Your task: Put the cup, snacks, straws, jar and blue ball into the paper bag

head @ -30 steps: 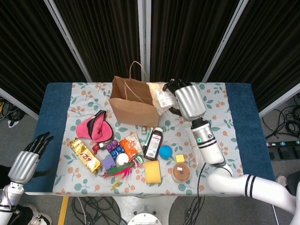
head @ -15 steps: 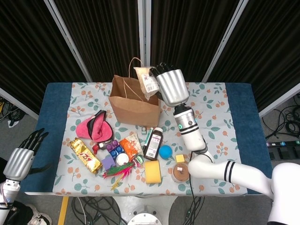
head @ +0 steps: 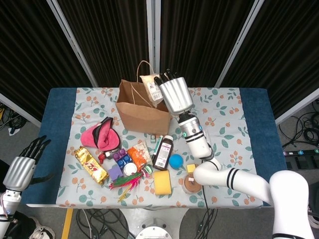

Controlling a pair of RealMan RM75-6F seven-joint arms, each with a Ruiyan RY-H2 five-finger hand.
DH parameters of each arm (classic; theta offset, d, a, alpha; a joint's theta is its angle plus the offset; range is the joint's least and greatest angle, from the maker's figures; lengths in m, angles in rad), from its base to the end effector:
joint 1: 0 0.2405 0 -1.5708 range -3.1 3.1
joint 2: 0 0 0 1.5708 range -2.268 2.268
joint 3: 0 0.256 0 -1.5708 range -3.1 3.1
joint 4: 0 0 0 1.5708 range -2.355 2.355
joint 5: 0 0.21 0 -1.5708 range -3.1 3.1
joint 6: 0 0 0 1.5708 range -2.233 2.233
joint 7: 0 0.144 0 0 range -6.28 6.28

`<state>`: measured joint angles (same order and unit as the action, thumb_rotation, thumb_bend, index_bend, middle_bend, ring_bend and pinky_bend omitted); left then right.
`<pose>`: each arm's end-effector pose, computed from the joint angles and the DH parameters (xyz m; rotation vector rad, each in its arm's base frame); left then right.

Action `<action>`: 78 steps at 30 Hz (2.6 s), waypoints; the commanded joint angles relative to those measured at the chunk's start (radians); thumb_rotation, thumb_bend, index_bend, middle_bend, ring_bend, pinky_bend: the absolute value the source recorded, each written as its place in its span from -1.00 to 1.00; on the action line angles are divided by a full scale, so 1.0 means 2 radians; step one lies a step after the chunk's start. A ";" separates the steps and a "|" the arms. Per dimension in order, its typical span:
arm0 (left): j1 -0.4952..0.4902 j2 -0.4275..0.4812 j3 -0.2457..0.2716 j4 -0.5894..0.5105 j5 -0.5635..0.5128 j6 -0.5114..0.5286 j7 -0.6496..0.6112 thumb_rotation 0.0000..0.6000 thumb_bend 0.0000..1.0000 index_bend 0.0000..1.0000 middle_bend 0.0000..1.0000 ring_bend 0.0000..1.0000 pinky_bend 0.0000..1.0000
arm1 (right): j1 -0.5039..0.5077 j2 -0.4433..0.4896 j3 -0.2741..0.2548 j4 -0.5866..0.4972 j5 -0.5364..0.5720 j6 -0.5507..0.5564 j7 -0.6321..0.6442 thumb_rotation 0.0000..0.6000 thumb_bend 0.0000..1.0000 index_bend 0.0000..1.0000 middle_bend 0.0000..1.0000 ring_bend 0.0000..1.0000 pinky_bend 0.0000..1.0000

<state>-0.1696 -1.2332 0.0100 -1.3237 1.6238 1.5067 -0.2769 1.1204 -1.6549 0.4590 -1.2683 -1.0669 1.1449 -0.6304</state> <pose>-0.3277 0.1995 0.1369 -1.5248 -0.9210 -1.0691 0.0216 -0.4344 0.0449 1.5856 -0.3674 1.2082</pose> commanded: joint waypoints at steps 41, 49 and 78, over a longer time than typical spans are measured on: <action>-0.009 0.007 -0.013 0.011 -0.015 -0.009 -0.025 1.00 -0.79 -0.82 -0.79 -0.87 -0.55 | 0.069 -0.061 0.031 0.110 0.056 0.005 -0.007 1.00 -0.78 -0.73 -0.65 -0.86 -0.72; -0.014 0.008 -0.018 0.022 -0.026 -0.022 -0.036 1.00 -0.79 -0.82 -0.78 -0.87 -0.55 | 0.097 -0.097 0.021 0.181 0.075 -0.044 -0.025 1.00 -0.80 -0.84 -0.75 -0.97 -0.87; -0.018 0.005 -0.015 0.009 -0.016 -0.018 -0.022 1.00 -0.79 -0.82 -0.78 -0.87 -0.55 | 0.025 0.024 0.025 -0.037 0.027 0.049 -0.019 1.00 -1.00 -0.94 -0.78 -1.00 -0.99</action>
<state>-0.2047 -1.2238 -0.0202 -1.3042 1.5902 1.4707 -0.3225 1.2237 -1.6777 0.5188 -1.2410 -0.9935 1.2047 -0.6525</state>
